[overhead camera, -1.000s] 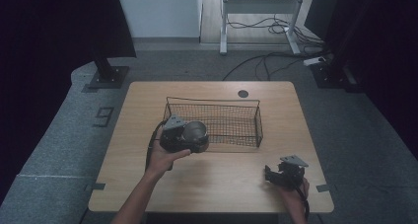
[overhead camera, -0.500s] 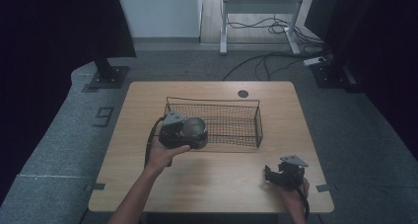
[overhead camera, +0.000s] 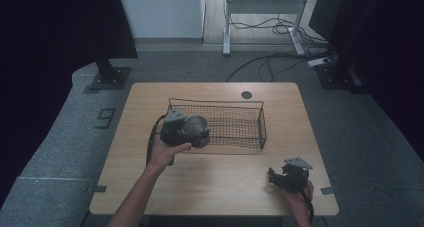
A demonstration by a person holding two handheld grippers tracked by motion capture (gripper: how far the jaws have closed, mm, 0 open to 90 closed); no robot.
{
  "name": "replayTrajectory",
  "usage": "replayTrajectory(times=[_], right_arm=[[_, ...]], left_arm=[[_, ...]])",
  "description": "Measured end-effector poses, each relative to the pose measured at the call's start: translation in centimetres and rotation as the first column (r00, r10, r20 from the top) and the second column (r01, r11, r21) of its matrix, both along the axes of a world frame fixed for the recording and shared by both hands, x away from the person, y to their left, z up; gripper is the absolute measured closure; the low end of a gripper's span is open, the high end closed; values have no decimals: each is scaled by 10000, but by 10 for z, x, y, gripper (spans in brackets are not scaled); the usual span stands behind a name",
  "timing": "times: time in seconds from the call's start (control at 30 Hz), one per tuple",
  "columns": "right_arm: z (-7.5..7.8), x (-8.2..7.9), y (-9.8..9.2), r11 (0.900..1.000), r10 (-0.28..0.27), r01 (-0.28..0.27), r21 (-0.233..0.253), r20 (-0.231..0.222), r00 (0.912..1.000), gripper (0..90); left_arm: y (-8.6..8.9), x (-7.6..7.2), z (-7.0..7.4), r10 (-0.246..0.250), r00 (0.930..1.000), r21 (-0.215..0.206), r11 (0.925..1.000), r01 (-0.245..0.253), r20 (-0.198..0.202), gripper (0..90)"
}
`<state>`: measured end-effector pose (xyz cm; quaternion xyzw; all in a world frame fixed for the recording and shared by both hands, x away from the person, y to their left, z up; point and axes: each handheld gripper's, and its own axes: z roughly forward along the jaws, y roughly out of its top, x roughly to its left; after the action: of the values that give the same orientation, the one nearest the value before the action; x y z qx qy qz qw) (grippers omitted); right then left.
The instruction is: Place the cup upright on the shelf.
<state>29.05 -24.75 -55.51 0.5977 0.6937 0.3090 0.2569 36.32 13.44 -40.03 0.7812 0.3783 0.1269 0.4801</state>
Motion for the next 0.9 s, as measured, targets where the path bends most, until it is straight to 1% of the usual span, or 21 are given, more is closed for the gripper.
replayTrajectory(times=[0.13, 0.33, 0.6, 0.9], right_arm=[[0, 0, 0, 10000, 0, 0, -1, -1, 10000, 121], [0, 0, 0, 10000, -1, 1, -2, 0, 10000, 121], [0, 0, 0, 10000, -7, 7, 0, 22, 10000, 121], [0, 0, 0, 10000, 6, -6, -18, 20, 10000, 121]], left_arm=[[0, 3, 0, 84, 10000, 71, 9999, -85, 9, 143], [0, 10, -2, 143, 9998, 67, 9999, -142, -122, 143], [-1, 17, -4, 281, 9993, 193, 9994, -276, -231, 143], [-4, 23, -2, 291, 9995, 216, 9994, -288, -140, 143]])
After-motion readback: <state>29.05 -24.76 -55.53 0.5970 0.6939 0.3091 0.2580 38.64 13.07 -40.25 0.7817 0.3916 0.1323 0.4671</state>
